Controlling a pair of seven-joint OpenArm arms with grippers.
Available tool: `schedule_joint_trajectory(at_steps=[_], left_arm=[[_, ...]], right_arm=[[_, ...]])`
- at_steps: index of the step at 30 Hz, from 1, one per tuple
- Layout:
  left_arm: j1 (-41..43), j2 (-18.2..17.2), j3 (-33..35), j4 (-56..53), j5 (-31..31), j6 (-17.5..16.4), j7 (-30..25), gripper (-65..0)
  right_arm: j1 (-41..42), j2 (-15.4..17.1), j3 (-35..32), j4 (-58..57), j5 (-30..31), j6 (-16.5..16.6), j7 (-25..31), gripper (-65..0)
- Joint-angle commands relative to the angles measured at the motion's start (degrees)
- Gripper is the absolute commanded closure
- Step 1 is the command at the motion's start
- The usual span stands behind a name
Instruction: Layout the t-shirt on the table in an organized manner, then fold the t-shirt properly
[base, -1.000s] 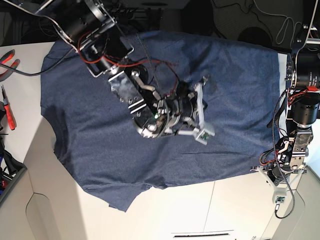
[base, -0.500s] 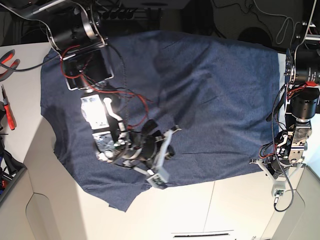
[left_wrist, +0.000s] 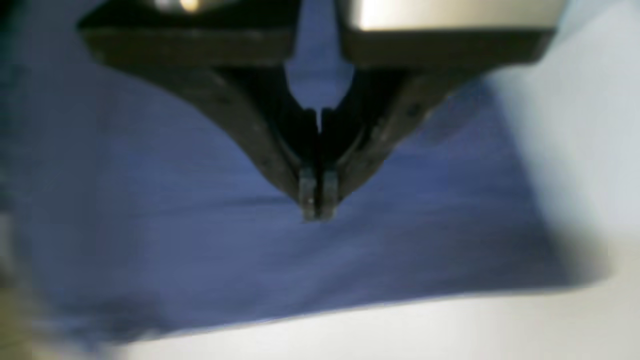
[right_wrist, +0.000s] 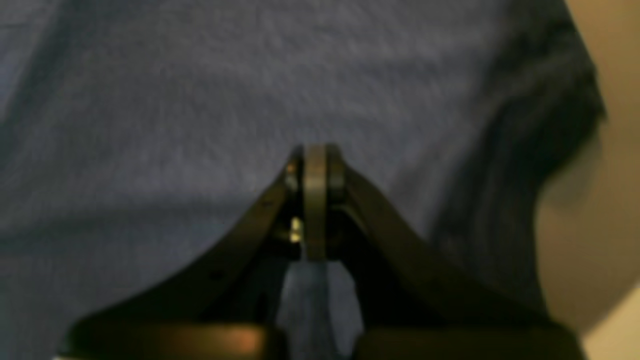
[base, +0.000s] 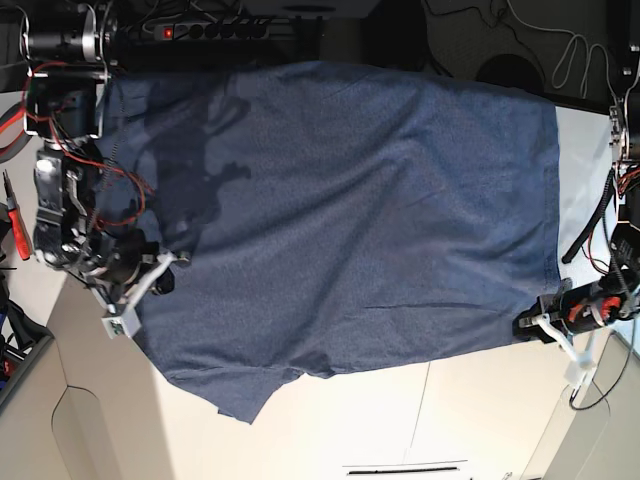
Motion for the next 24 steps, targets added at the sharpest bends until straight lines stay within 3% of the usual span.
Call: schedule_joint_trajectory(at_steps=[1,5,8,15,24], left_arm=[[-0.50,-0.98,-2.25,2.27,-5.25,-0.73,2.49,0.0],[5.90,-0.52,-11.61,9.16,-22.80,-0.73,15.34,0.0],[11.61,-0.52,-17.18,14.34,-24.50,-0.73,18.05,0.0],[26.05,-0.48,-24.41,22.56,-20.00,-0.73,15.65,0.0],[40.37,-0.46,-24.68,30.36,0.81,-0.73,-3.08,0.0]], right_arm=[[-0.22,1.16,1.05,2.34,2.56,0.87,0.35,0.0],[-6.64,1.70,3.91,9.73,6.12,1.57,-2.47,0.0],[-12.09,1.73,4.52,16.79,6.80,1.57,-3.19,0.0],[-22.45,1.75,4.52,30.58,6.73,1.57,-3.76,0.0],[-28.57,1.73,4.52,33.40,4.33,1.55,-3.56,0.0]])
